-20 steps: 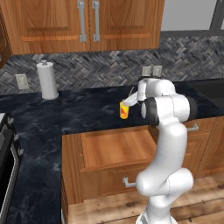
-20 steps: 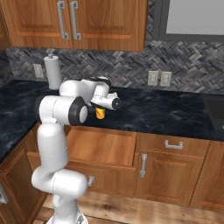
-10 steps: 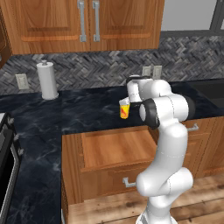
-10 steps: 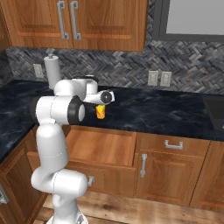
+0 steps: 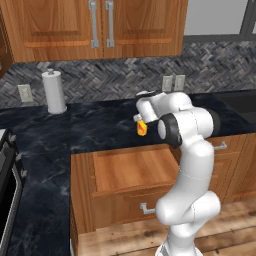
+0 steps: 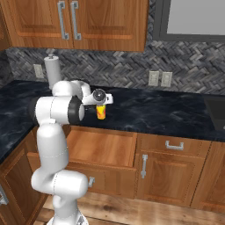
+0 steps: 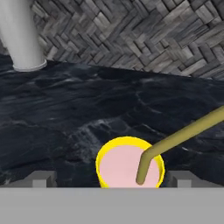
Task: Pick up the straw from the left drawer and put it inside the smoothie cup.
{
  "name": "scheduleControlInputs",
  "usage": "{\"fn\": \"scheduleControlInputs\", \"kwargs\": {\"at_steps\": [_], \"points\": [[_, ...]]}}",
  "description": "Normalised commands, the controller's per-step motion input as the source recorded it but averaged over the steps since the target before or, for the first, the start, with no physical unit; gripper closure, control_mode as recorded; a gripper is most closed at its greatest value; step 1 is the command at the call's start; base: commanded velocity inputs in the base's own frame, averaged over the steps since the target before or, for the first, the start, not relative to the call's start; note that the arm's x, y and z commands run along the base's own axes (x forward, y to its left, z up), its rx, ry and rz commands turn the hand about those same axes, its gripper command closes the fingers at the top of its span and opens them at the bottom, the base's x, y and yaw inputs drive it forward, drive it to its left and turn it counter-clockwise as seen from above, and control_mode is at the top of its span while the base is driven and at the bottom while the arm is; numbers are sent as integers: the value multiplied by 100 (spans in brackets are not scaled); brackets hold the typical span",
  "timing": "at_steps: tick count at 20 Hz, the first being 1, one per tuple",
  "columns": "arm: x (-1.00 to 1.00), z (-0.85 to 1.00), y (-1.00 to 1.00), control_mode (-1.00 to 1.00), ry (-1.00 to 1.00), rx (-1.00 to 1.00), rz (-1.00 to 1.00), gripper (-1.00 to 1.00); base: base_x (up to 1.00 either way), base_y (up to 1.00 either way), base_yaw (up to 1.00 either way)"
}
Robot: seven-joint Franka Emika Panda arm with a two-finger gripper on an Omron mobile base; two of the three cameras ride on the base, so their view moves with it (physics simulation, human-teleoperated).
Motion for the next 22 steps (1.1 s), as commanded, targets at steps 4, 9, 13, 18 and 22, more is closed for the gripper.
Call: {"fn": "scheduleControlInputs", "kwargs": {"at_steps": [4, 9, 13, 18, 22], "points": [[-14, 0, 0, -100, 17, 0, -11, -100, 0, 0, 0], [-20, 17, 0, -100, 20, 0, -7, -100, 0, 0, 0], [-21, 35, 0, -100, 24, 0, -5, -100, 0, 0, 0], [-42, 43, 0, -100, 24, 0, -3, -100, 0, 0, 0], [-63, 63, 0, -100, 15, 0, -5, -100, 0, 0, 0]]}}
